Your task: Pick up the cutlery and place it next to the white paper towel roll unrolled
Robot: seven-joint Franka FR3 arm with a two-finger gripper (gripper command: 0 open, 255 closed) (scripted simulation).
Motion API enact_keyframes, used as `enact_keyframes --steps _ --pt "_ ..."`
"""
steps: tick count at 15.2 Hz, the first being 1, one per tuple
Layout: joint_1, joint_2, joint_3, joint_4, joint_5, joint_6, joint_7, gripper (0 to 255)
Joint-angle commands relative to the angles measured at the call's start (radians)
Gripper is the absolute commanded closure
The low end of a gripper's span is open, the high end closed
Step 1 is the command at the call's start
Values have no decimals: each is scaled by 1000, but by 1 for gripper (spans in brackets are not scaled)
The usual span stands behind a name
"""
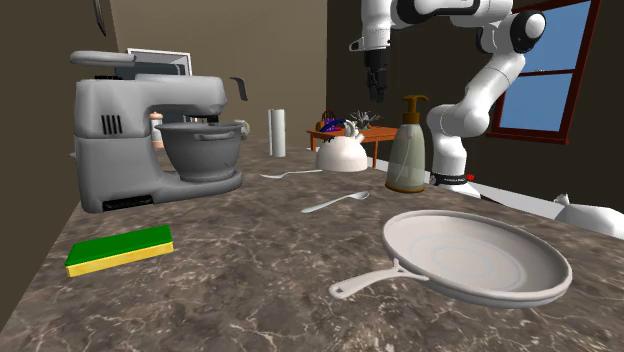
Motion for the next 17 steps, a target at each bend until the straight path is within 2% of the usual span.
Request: enact_keyframes --steps 1,9,17 --pt "0 0 0 0 0 0 0 0" --pt "71 117 62 -88 90 286 42 0" --pt "137 305 133 -95 159 570 71 0"
